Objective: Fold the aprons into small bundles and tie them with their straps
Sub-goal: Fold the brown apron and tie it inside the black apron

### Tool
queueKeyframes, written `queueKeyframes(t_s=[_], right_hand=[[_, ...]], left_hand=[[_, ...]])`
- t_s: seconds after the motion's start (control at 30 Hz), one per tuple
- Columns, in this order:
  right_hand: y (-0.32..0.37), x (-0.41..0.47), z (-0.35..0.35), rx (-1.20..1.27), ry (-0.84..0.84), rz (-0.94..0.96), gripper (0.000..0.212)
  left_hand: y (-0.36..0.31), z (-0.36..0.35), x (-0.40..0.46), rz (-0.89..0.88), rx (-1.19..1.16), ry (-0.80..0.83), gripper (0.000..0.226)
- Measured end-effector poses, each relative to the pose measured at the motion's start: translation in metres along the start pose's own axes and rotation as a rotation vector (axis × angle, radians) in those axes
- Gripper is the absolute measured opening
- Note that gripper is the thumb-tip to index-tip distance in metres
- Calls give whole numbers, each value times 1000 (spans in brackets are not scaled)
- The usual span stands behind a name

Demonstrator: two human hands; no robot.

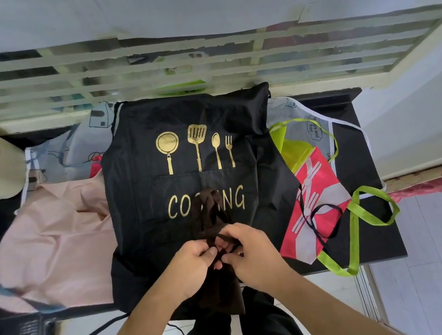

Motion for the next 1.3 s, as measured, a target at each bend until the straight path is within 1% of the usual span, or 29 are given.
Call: queueKeyframes(t_s=[0.1, 0.2, 0.27, 0.37, 0.5, 0.53, 0.63, 0.67, 0.73, 0.83, 0.9, 1.0, 1.07, 1.13, 1.2, 1.27, 1.3], right_hand=[[3, 3, -1, -117, 31, 23, 17], [6, 4, -9, -272, 94, 102, 15], [7, 3, -13, -311, 124, 135, 16], [3, 5, -12, -253, 158, 108, 18], [-3, 9, -8, -149, 215, 16, 36], [-6, 8, -7, -117, 231, -12, 35], [-18, 4, -7, 20, 228, -87, 20], [-20, 3, -5, 54, 207, -99, 20], [-19, 2, -2, 127, 156, -76, 21], [-10, -2, -2, 186, 169, 14, 33], [-10, -4, -5, 154, 170, 6, 35], [-11, -3, -7, 20, 148, -36, 29], [-9, -2, -8, -70, 142, -28, 22], [-6, -1, -9, -133, 129, -9, 18], [-7, -2, -9, -161, 78, -16, 18], [-11, -3, -5, -125, 24, -56, 18], [-13, -4, -6, -107, 23, -76, 18]], left_hand=[[2, 0, -1, -4, 19, 19, 28], [1, -5, 0, -2, 123, 94, 30], [-1, -6, -1, -3, 151, 108, 29], [-5, -3, -4, -26, 78, 59, 25], [-5, -1, -9, -65, -49, -18, 19], [-4, 0, -10, -74, -82, -35, 16], [-4, 1, -11, -86, -157, -71, 9], [-2, 1, -11, -82, -187, -78, 6], [2, 1, -9, -51, -224, -97, 10], [4, 2, -4, -12, -178, -104, 17], [2, 2, -1, -9, -133, -88, 20], [2, 4, 1, 3, 21, -62, 23], [1, 5, 1, 17, 124, -49, 27], [1, 5, 0, 23, 177, -45, 32], [-3, 5, -3, 6, 229, -78, 36], [-7, 6, -7, -30, 284, -141, 38], [-9, 6, -9, -53, 309, -172, 37]])
Point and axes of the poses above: each hand's wrist, its own x-axis towards the middle knuckle, its own z-axis out of the back of the hand, y = z × x, the point moved 9 cm from there along x, towards the middle knuckle, and after that the axes turned 14 degrees about y, right-handed, at the moved point
